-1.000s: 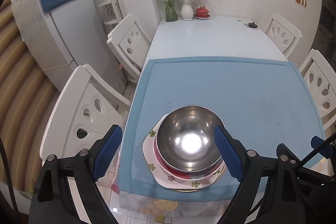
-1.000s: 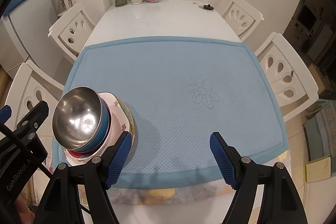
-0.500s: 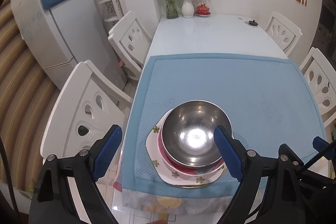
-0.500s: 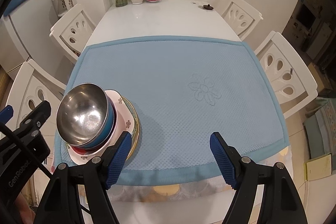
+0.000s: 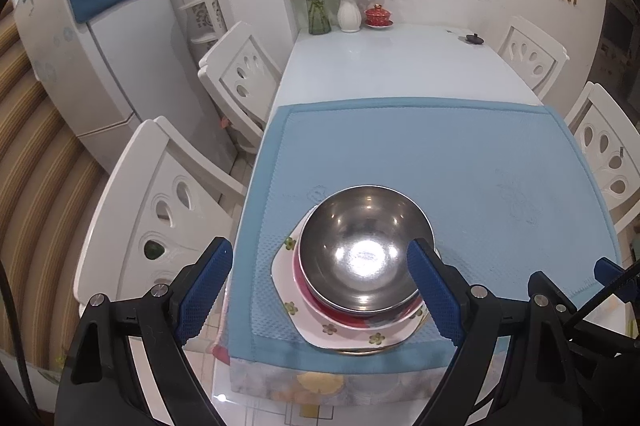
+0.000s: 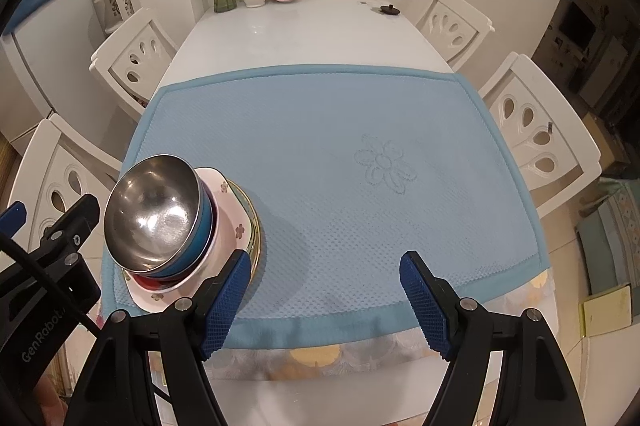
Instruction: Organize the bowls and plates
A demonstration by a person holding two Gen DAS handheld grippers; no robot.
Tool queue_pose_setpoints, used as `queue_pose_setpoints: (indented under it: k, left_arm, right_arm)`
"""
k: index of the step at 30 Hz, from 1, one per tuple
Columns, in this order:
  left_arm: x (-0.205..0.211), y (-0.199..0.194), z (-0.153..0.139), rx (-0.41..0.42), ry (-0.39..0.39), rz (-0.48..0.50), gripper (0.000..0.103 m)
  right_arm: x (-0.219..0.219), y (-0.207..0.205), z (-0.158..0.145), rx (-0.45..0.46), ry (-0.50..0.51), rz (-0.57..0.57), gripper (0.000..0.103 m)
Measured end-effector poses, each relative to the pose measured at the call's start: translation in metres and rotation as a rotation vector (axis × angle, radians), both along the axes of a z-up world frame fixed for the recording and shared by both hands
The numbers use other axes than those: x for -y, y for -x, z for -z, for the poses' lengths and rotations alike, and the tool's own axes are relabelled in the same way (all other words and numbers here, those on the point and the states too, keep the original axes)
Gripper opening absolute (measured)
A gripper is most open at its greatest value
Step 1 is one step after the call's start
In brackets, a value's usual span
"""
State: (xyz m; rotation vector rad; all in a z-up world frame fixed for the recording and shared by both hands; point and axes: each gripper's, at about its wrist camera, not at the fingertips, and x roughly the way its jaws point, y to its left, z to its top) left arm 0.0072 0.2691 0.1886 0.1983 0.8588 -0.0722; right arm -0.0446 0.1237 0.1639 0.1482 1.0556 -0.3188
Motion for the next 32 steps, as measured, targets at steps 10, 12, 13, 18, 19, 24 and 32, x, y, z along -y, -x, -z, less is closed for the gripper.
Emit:
queue_pose_setpoints:
  k: [10, 12, 13, 18, 19, 24, 32]
  left_arm:
    - [0.004, 0.002, 0.003, -0.001, -0.003, 0.030, 0.088]
    - [0.003, 0.002, 0.004, 0.000, -0.007, 0.034, 0.088]
    - [0.003, 0.002, 0.004, 0.001, -0.009, 0.036, 0.088]
    - [0.002, 0.001, 0.005, -0.003, -0.004, 0.043, 0.088]
    - [0.002, 0.001, 0.005, -0.004, -0.002, 0.043, 0.088]
    - [0.013, 0.001, 0.005, -0.011, -0.001, 0.052, 0.088]
    - [0.039, 0.011, -0.005, 0.065, -0.010, -0.012, 0.088]
  right_arm:
    - [0.005, 0.001, 0.004, -0.007, -0.019, 0.026, 0.075]
    - [0.005, 0.001, 0.005, -0.010, -0.025, 0.032, 0.075]
    - [0.005, 0.001, 0.005, -0.011, -0.026, 0.034, 0.075]
    - [0.002, 0.001, 0.005, -0.013, -0.025, 0.029, 0.075]
    - [0.002, 0.002, 0.005, -0.013, -0.021, 0.029, 0.075]
    - [0.009, 0.006, 0.006, -0.017, -0.013, 0.028, 0.075]
    - [0.040, 0.005, -0.004, 0.006, -0.007, -0.006, 0.075]
